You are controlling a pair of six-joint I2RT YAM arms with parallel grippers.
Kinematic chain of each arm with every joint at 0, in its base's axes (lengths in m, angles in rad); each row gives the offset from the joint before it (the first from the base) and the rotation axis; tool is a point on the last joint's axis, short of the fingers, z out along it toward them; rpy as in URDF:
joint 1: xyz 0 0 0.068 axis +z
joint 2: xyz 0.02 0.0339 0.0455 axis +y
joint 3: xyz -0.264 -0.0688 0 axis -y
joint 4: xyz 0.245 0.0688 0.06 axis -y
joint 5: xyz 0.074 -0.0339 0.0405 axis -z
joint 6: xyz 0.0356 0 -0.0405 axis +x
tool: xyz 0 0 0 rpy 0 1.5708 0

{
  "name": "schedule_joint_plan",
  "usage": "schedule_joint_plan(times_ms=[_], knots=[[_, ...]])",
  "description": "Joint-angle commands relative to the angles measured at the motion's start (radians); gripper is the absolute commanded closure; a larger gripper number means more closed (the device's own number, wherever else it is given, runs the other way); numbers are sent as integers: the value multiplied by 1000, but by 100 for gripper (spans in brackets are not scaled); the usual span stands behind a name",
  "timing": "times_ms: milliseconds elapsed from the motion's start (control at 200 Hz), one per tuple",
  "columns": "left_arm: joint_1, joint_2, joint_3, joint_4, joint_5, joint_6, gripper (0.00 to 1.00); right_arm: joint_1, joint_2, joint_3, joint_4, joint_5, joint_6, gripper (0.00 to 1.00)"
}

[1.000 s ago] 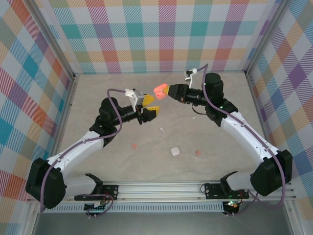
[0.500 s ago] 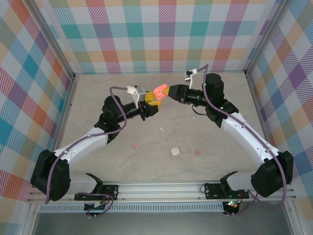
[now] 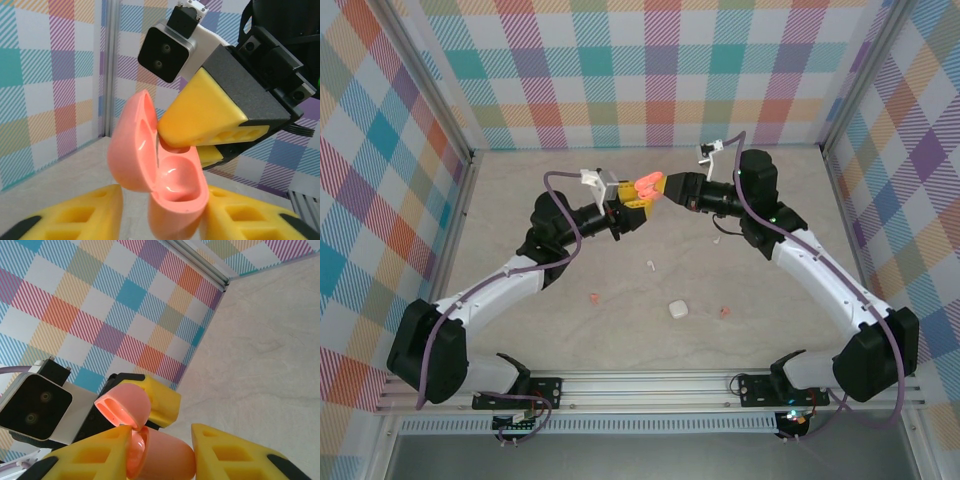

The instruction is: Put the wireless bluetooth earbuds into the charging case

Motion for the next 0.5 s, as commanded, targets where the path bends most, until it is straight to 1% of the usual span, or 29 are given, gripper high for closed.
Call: schedule_joint_plan(times_ms=[0,105,160,325,495], knots=[[-8,5,35,53,3,-4,67,10,12,2,20,-37,-1,68],[-8,2,36,42,3,4,77,12,19,6,15,-41,-1,66],[-8,-4,33,28,1,14,79,11,23,9,7,-39,-1,61],[-8,-53,-12,-60,-36,63,83,12,11,33,-61,-10,-26,46],[12,-156,-110,-159,-131,83,84,10,-7,54,-146,33,-48,36]])
